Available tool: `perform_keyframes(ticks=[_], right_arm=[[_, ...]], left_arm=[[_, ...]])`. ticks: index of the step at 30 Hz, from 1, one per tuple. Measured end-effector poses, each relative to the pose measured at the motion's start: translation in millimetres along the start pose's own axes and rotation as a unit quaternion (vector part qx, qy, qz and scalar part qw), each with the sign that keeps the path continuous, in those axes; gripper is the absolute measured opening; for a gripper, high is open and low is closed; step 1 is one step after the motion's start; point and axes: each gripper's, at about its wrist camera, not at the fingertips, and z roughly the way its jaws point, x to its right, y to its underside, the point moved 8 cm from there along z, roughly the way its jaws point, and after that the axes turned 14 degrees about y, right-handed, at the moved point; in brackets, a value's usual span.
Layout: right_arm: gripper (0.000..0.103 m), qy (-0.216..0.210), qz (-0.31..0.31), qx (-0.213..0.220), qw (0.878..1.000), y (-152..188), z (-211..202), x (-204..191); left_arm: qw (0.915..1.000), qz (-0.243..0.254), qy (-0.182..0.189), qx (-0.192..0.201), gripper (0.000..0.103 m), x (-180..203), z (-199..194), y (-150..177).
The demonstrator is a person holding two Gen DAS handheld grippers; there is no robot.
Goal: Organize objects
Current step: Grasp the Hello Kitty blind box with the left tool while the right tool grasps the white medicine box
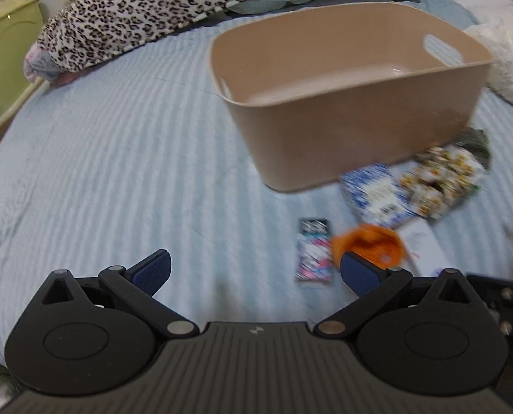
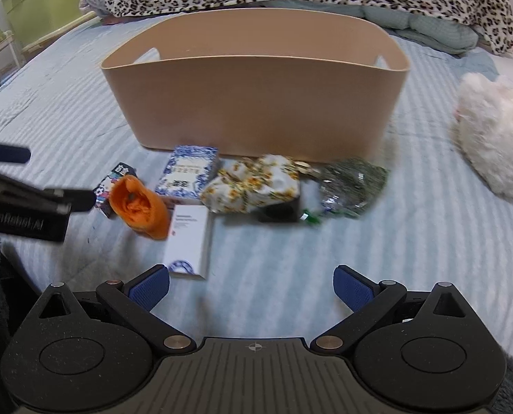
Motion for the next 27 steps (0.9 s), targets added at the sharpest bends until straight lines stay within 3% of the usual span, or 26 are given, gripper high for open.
perform_keyframes(ticks=[4, 10, 22, 27], right_arm=[[0.102, -0.009, 0.000, -0.011, 1.000, -2.4, 8.7, -8.8], [0.102, -0.029, 0.010, -0.026, 0.999, -5.0, 20.6, -17.2], [0.095, -0.019, -0.009, -0.041, 0.999, -5.2, 42.4, -32.6], [0.092, -0.021, -0.003, -0.037, 0.999, -4.9, 41.8, -29.4]], left_arm=[[0.9998, 0.008, -0.015, -0.010, 0.103, -19.3, 11.3, -7.2], [0.9988, -0.009, 0.024, -0.042, 0.103, -21.9, 33.6, 0.4], [0.9951, -0.029, 0.085, -0.042, 0.103, -11.2, 46.9, -3.8], [0.9949, -0.017, 0.084, -0.053, 0.103, -5.6, 56.3, -1.2]])
